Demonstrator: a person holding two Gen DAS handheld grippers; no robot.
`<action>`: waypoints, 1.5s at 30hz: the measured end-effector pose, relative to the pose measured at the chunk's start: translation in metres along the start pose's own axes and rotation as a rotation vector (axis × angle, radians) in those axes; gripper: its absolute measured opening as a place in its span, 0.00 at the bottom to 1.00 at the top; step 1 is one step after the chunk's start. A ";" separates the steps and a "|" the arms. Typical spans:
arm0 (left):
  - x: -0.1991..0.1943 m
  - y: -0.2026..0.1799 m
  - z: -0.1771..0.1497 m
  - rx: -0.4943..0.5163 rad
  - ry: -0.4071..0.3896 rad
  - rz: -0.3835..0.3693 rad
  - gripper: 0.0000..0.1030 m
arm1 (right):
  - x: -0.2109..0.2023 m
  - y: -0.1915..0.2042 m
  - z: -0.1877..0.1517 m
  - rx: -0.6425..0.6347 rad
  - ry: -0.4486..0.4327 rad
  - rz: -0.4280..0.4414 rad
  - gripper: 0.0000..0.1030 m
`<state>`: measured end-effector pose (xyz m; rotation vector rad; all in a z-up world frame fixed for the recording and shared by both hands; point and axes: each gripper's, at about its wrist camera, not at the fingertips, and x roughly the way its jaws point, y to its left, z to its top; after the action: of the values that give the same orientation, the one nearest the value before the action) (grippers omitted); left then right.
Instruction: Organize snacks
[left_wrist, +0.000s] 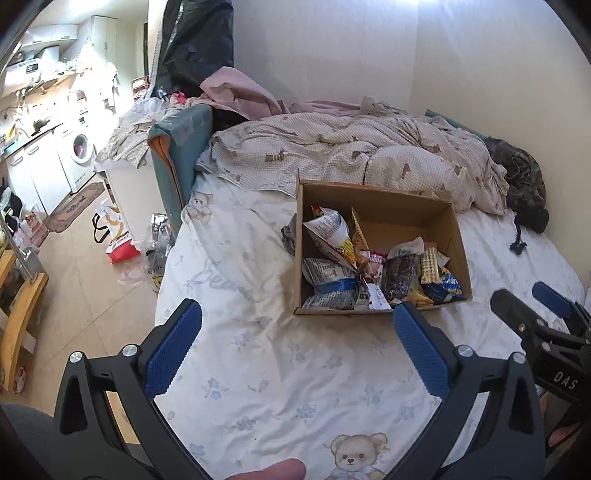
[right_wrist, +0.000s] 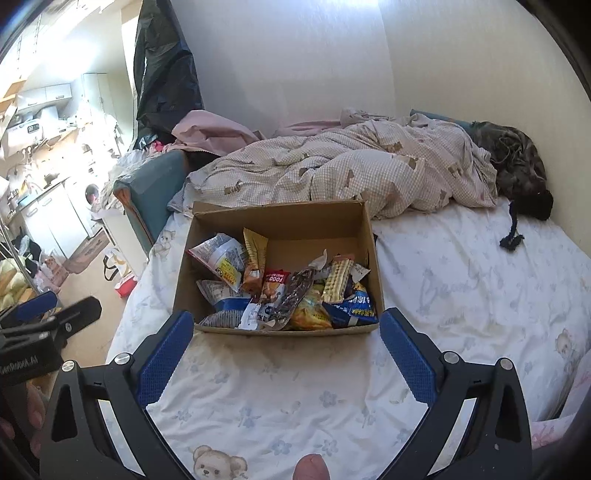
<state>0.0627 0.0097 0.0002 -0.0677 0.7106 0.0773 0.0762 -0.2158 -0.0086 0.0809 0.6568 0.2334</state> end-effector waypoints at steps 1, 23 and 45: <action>0.001 -0.001 0.000 0.005 0.003 -0.002 1.00 | -0.001 0.000 0.000 0.000 0.001 -0.001 1.00; -0.001 -0.004 0.002 0.002 0.014 -0.016 1.00 | -0.001 -0.006 0.001 0.020 0.006 -0.002 1.00; -0.002 -0.001 0.001 -0.004 0.006 -0.011 1.00 | 0.001 -0.010 0.003 0.041 0.016 -0.002 1.00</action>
<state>0.0622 0.0086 0.0021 -0.0754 0.7160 0.0683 0.0808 -0.2249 -0.0079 0.1181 0.6778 0.2193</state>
